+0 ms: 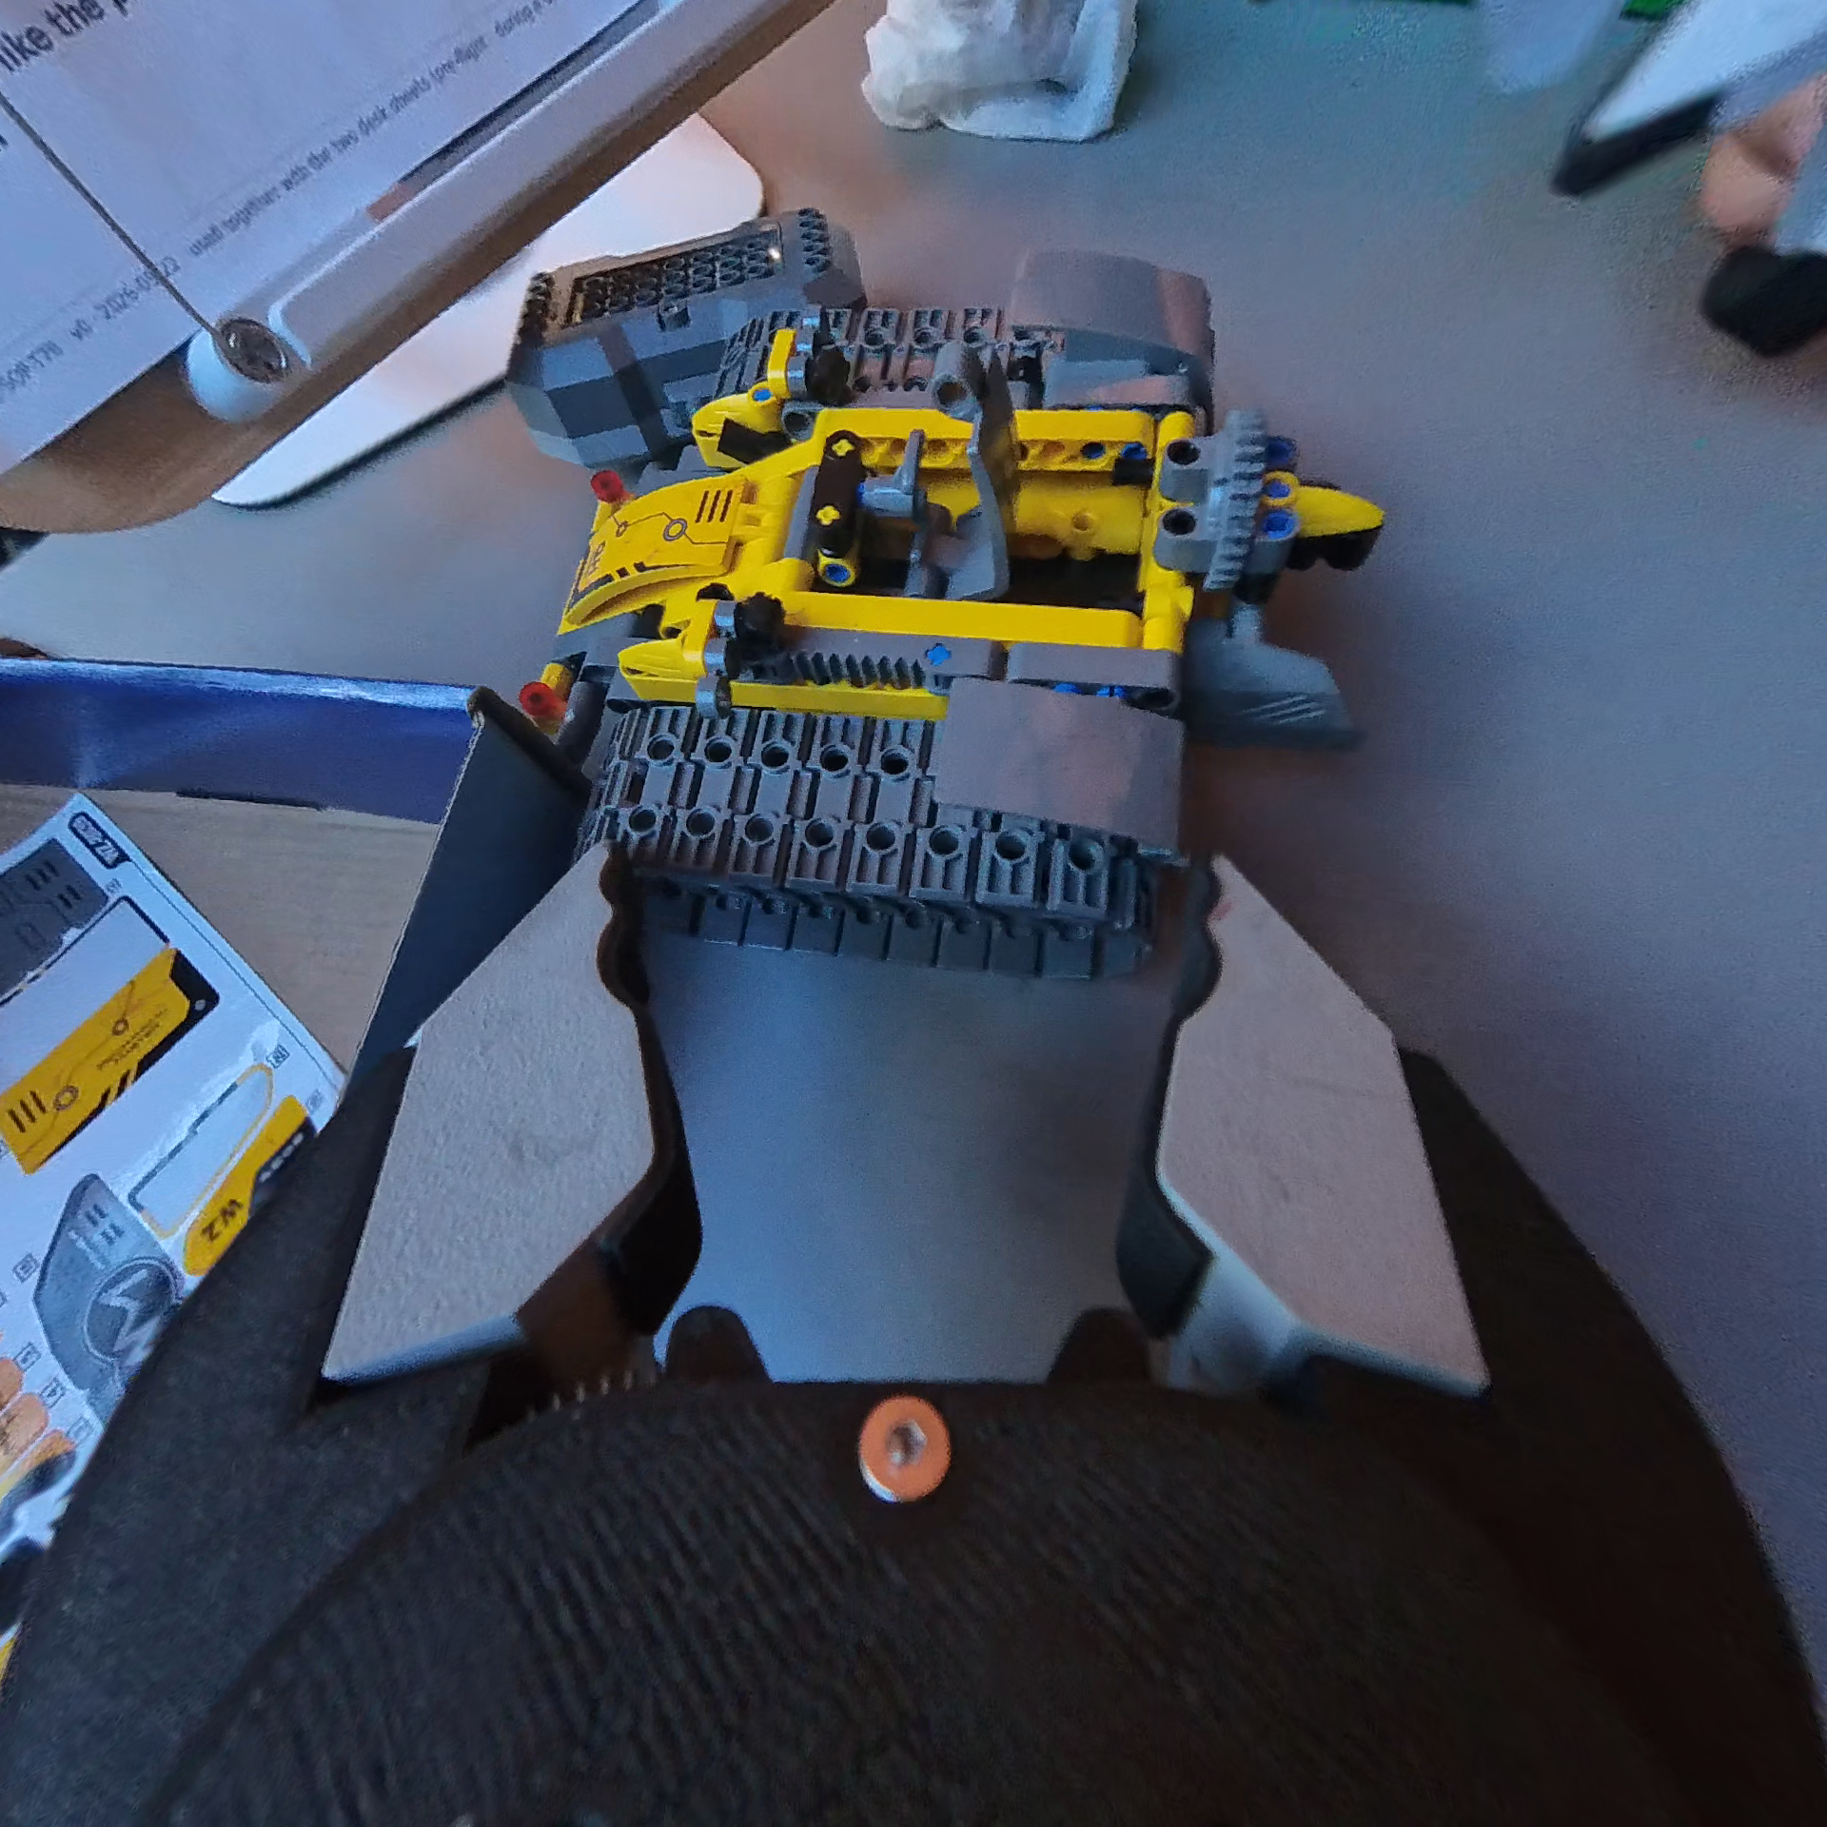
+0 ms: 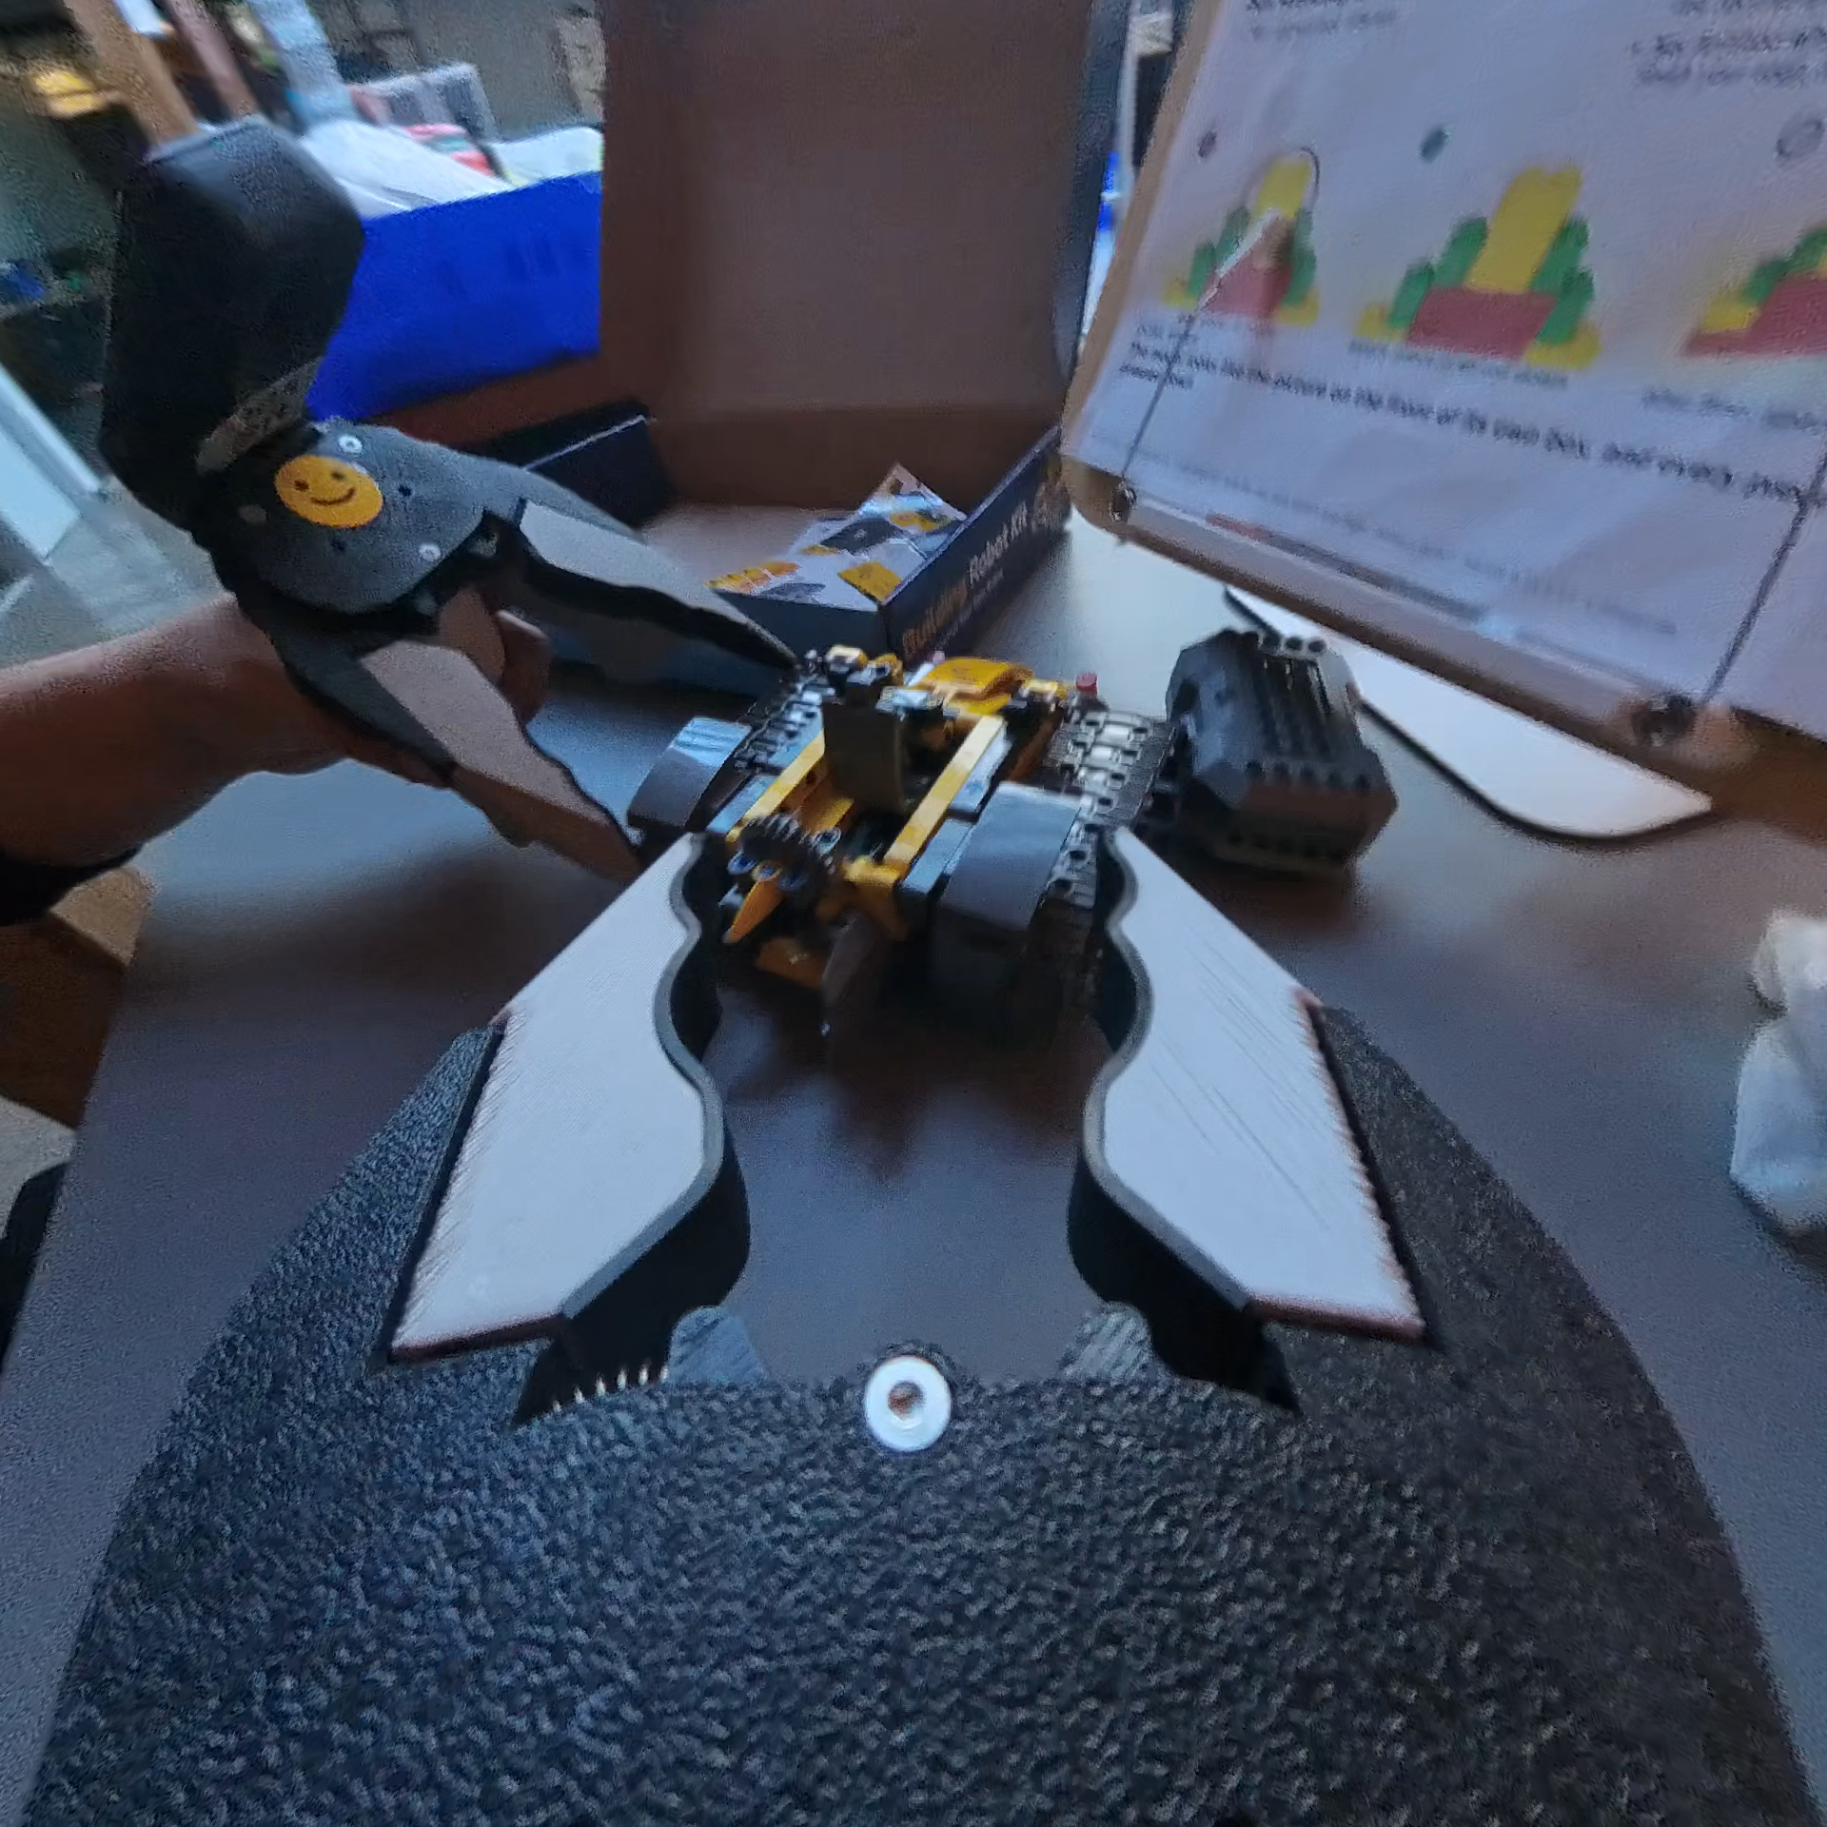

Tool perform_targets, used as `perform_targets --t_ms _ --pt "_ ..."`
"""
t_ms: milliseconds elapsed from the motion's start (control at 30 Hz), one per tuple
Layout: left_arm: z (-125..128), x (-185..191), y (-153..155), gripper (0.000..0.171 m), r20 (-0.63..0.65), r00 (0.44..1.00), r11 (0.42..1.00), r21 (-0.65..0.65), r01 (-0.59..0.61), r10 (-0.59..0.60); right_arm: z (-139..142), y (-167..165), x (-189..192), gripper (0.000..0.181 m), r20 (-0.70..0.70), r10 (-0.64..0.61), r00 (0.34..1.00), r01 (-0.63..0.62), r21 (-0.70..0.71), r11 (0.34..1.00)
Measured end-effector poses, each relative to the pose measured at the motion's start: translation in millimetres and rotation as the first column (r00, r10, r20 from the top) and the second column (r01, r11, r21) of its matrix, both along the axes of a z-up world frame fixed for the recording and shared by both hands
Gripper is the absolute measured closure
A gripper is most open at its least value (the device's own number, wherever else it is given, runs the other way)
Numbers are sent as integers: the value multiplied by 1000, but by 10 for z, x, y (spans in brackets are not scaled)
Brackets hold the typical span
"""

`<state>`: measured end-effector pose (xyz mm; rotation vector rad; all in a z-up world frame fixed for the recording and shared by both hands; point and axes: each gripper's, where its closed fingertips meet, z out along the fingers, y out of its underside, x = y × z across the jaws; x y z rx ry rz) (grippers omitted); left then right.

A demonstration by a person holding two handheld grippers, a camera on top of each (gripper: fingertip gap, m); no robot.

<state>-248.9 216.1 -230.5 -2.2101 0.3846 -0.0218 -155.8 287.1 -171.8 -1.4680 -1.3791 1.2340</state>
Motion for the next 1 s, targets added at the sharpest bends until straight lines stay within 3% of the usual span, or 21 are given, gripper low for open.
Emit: perform_targets --t_ms 100,167,233,333,367,467,500,533,667,833,900,1000 --pt "-39 -11 -14 64 -23 999 1000 21 -21 22 -205 218 -172 103 111 -16 994 15 12 1000" --pt "-136 -10 -53 68 -21 999 999 -21 -39 39 -323 186 -258 105 157 27 987 -23 -32 999" --pt "-207 130 -85 73 65 998 998 -57 3 1 -439 88 -312 114 199 90 976 -75 -81 994" --pt "-187 275 -85 100 139 989 998 -26 49 -45 -447 -1 -289 116 193 129 973 -114 -85 990" --pt "-193 311 -90 97 171 984 999 -28 45 -39 -443 -40 -255 120 192 142 971 -128 -79 989" --pt "-182 449 -218 118 250 965 995 -43 90 -76 -424 -191 -108 121 196 189 962 -177 -77 981" --pt "-179 520 -285 119 280 955 992 -50 114 -96 -400 -282 -41 121 192 225 955 -212 -87 973" --pt "-184 586 -361 119 293 949 989 -55 135 -113 -372 -400 33 136 183 274 944 -259 -102 960" --pt "-185 736 -715 119 285 944 978 -73 194 -166 -409 -747 282 143 201 375 905 -366 -78 927" --pt "-193 848 -1159 119 334 904 947 -84 311 -267 -419 -1282 630 153 170 573 801 -564 -106 819" --pt "-165 805 -1237 122 380 891 952 -68 297 -251 -424 -1320 645 161 164 555 816 -555 -46 830" --pt "42 714 -1254 127 402 881 967 67 244 -251 -337 -1303 607 147 109 492 864 -497 20 868"
